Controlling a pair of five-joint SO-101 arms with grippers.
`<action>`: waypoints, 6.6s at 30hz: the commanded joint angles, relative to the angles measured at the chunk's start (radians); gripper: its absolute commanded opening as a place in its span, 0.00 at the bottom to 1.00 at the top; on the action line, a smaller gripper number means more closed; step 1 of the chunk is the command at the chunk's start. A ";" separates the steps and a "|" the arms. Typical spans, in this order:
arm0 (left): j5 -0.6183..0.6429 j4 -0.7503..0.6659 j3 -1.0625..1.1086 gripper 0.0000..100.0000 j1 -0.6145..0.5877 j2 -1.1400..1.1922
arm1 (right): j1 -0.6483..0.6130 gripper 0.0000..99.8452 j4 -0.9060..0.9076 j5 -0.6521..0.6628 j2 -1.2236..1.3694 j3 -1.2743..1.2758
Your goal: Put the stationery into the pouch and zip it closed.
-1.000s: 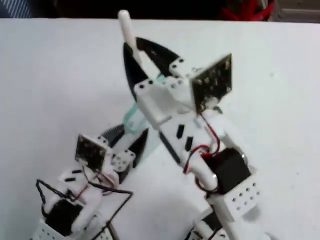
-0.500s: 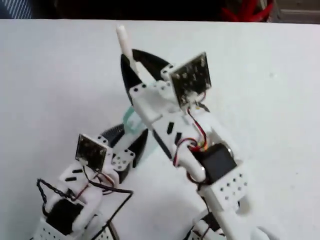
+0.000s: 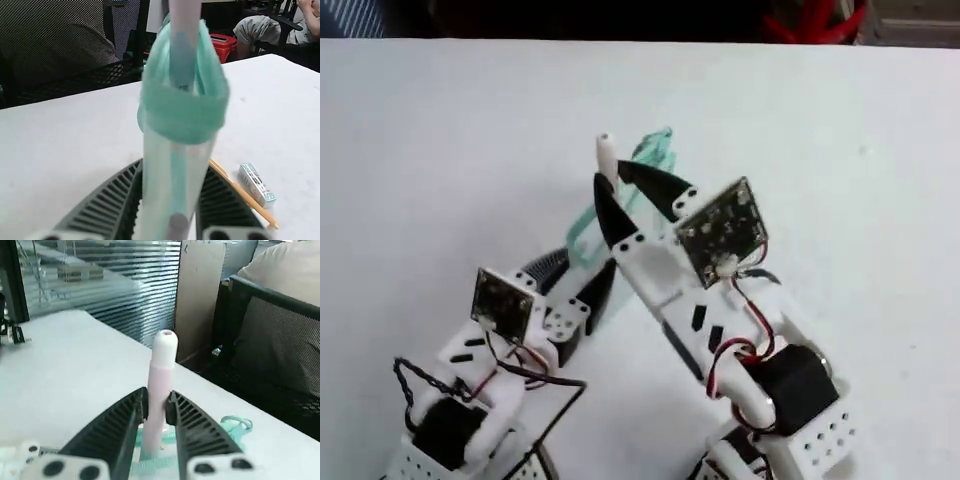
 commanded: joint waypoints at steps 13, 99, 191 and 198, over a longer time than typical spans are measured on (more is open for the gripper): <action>0.009 0.002 0.009 0.14 0.010 0.005 | -0.041 0.24 0.088 0.028 -0.018 -0.006; 0.009 0.002 0.005 0.14 0.015 0.005 | 0.766 0.02 0.300 -0.094 1.342 -0.327; 0.018 0.005 0.005 0.15 0.010 0.005 | 0.010 0.02 0.151 -0.003 0.363 -0.315; 0.018 0.002 0.003 0.15 0.010 0.005 | 0.007 0.02 0.205 -0.002 0.326 -0.299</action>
